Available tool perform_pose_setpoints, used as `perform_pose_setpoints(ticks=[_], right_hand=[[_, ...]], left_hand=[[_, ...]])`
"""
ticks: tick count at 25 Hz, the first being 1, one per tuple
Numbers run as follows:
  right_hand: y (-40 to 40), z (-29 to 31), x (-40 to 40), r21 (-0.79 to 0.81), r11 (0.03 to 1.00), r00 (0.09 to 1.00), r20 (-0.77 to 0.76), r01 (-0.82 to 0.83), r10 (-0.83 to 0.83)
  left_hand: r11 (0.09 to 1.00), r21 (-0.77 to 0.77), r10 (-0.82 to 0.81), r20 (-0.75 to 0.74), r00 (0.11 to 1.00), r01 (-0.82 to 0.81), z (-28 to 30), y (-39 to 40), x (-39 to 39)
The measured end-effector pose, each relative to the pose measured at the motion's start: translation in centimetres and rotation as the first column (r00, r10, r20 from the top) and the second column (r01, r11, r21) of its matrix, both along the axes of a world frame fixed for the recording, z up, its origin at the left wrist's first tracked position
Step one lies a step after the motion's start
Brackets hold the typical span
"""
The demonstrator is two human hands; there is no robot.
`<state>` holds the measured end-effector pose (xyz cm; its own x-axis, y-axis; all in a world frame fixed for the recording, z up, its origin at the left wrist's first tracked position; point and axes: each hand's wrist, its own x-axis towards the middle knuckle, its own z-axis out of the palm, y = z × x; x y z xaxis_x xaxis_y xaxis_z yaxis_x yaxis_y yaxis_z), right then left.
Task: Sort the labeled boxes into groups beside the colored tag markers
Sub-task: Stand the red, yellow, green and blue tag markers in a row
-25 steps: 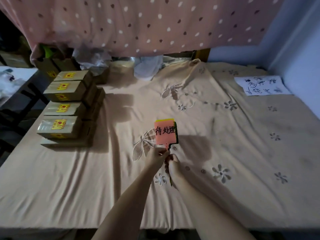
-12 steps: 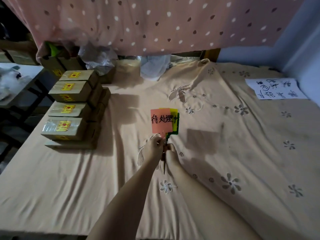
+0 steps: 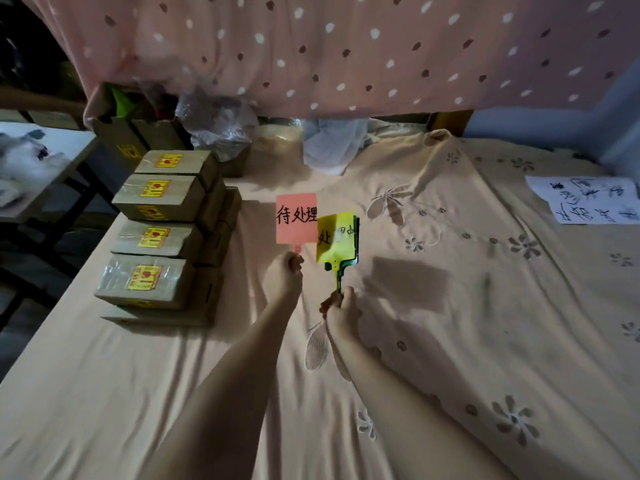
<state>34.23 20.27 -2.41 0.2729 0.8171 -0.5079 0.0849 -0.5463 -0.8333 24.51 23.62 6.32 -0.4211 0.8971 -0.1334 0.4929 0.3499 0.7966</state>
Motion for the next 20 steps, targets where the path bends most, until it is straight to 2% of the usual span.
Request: perform_pose_setpoints(ticks=[2, 4, 6, 8, 11, 14, 15, 18, 20], right_hand=[[0.3, 0.0, -1.0, -0.036, 0.999, 0.993, 0.111, -0.038, 0.042], [0.0, 3.4, -1.2, -0.045, 0.995, 0.978, 0.182, -0.091, 0.098], [-0.2, 4.9, -1.2, 0.005, 1.000, 0.987, 0.158, -0.014, 0.013], [0.0, 4.1, -1.0, 0.069, 0.998, 0.993, 0.115, 0.011, -0.019], [0.5, 1.4, -1.1, 0.062, 0.997, 0.992, 0.110, 0.048, -0.054], [0.7, 0.6, -0.3, 0.069, 0.996, 0.996, 0.061, 0.059, -0.063], [0.8, 0.7, 0.0, 0.080, 0.995, 0.997, 0.050, 0.056, -0.061], [1.6, 0.3, 0.6, 0.080, 0.992, 0.995, 0.018, 0.100, -0.102], [2.0, 0.3, 0.3, 0.103, 0.991, 0.995, 0.025, 0.090, -0.093]], left_hand=[[0.999, -0.034, 0.024, -0.049, 0.999, -0.025, 0.0, 1.1, -2.0], [0.994, -0.091, 0.045, -0.116, 0.992, -0.056, 0.3, 2.1, -3.6], [0.984, -0.151, 0.071, -0.137, 0.988, -0.092, -0.2, 3.0, -5.0], [0.970, -0.198, 0.113, -0.159, 0.981, -0.144, -0.3, 3.7, -6.3], [0.954, -0.237, 0.134, -0.208, 0.969, -0.183, -0.9, 4.7, -7.6], [0.943, -0.334, -0.090, -0.242, 0.966, 0.004, -2.5, 6.2, -7.5], [0.948, -0.319, -0.084, -0.254, 0.964, -0.001, -3.3, 6.6, -7.8], [0.916, -0.381, -0.012, -0.339, 0.941, -0.126, -3.6, 7.2, -9.1], [0.910, -0.387, 0.007, -0.346, 0.938, -0.149, -2.3, 7.2, -9.3]])
